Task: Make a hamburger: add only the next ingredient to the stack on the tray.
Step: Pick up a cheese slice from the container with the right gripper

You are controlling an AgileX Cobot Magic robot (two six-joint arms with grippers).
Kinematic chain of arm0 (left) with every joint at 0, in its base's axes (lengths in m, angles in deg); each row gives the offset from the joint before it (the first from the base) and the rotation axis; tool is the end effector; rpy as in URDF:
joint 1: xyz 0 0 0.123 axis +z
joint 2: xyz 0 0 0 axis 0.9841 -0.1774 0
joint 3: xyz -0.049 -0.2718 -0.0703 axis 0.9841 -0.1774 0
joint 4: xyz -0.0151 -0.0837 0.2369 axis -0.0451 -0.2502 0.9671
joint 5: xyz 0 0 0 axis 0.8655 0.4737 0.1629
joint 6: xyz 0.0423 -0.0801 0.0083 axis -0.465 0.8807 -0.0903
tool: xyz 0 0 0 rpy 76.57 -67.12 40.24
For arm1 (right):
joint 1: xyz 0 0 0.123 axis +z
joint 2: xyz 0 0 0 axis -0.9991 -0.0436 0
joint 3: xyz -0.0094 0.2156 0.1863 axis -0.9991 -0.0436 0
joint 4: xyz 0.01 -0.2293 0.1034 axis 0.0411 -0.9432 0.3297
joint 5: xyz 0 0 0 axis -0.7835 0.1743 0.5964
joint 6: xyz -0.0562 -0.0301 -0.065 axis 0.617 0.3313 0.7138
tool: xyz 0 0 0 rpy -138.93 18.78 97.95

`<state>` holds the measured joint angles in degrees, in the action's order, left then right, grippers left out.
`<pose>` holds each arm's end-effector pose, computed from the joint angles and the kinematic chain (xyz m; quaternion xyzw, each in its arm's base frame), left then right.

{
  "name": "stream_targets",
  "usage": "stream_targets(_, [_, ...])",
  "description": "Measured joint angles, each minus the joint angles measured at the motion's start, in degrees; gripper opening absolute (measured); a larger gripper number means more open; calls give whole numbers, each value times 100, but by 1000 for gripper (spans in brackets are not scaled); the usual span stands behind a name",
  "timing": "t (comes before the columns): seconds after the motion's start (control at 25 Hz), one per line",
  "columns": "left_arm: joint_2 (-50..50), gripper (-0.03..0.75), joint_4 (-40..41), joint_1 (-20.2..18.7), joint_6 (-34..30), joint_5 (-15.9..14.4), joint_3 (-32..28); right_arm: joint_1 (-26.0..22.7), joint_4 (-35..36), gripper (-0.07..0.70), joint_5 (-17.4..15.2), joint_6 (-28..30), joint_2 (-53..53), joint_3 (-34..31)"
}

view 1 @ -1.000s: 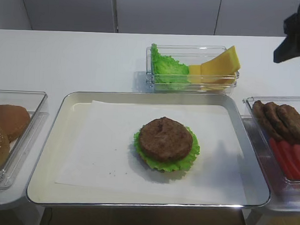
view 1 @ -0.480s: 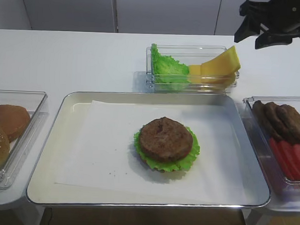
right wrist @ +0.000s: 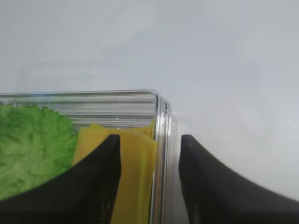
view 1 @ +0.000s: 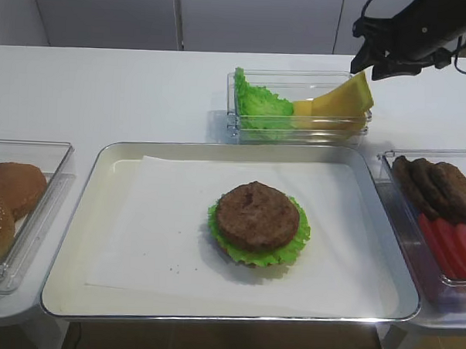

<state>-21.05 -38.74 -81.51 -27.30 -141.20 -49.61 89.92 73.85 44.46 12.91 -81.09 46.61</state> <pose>-0.0120 0.0020 0.2646 -0.0218 0.8818 -0.0157 0.4709 0.4478 0.0540 0.2538 -0.0032 0.9301 0.2184 0.2952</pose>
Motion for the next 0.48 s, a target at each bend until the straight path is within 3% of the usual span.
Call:
stream_targets(0.36, [0, 409, 0, 0, 0, 0, 0, 0, 125, 312, 19, 4, -174, 25])
stream_targets(0.48, [0, 409, 0, 0, 0, 0, 0, 0, 133, 255, 24, 14, -174, 25])
